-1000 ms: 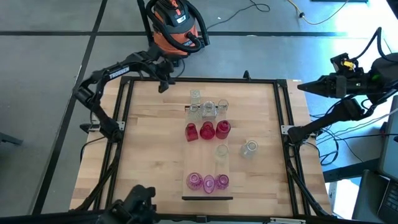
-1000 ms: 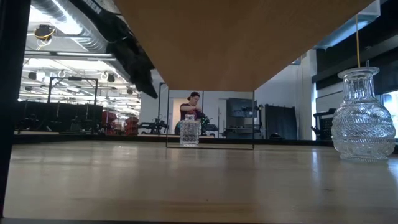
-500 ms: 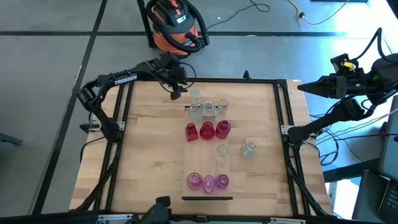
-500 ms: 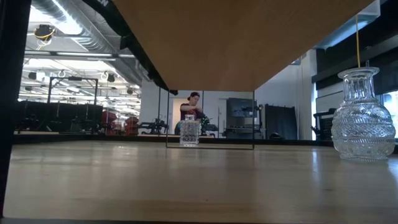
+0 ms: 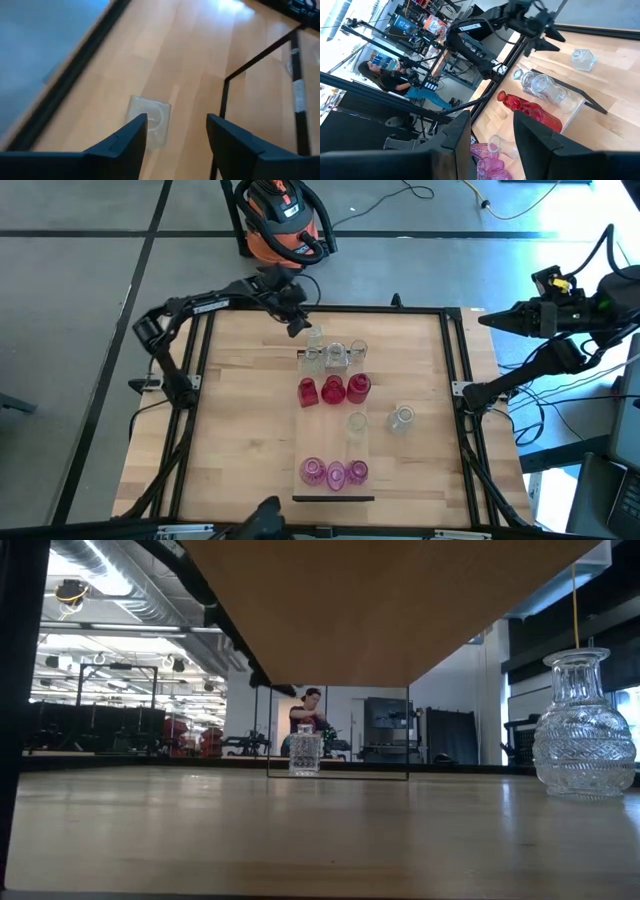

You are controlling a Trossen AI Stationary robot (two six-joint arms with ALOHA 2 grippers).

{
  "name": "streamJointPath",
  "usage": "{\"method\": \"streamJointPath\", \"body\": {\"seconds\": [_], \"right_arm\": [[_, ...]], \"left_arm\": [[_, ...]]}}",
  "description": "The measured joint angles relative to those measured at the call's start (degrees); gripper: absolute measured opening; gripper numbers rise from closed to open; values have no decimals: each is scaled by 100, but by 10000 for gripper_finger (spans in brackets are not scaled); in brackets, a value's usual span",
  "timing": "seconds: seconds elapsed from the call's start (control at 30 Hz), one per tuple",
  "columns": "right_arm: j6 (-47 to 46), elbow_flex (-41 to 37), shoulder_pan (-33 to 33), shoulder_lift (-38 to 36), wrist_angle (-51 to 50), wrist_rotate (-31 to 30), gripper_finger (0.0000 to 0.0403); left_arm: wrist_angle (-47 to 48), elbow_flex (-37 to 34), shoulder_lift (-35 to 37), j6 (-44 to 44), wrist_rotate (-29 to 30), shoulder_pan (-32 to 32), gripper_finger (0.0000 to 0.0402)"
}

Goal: Sort vases onto shelf
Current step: Put the transparent vase on the shelf aligned with the transparent vase on the bottom

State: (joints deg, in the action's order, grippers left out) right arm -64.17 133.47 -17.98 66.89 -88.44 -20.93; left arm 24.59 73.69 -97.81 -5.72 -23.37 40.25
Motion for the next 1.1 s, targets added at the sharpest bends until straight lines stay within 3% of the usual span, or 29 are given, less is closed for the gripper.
{"method": "streamJointPath", "body": {"seconds": [0.3, 0.73, 1.1], "right_arm": [[0, 0, 0, 0, 0, 0, 131], [0, 0, -1, 0, 0, 0, 131], [0, 0, 0, 0, 0, 0, 131]], "left_arm": [[529, 802, -781, 384, -197, -12, 131], [740, 859, -962, 562, 133, -103, 12], [612, 859, -1249, 584, 285, -171, 1]]}}
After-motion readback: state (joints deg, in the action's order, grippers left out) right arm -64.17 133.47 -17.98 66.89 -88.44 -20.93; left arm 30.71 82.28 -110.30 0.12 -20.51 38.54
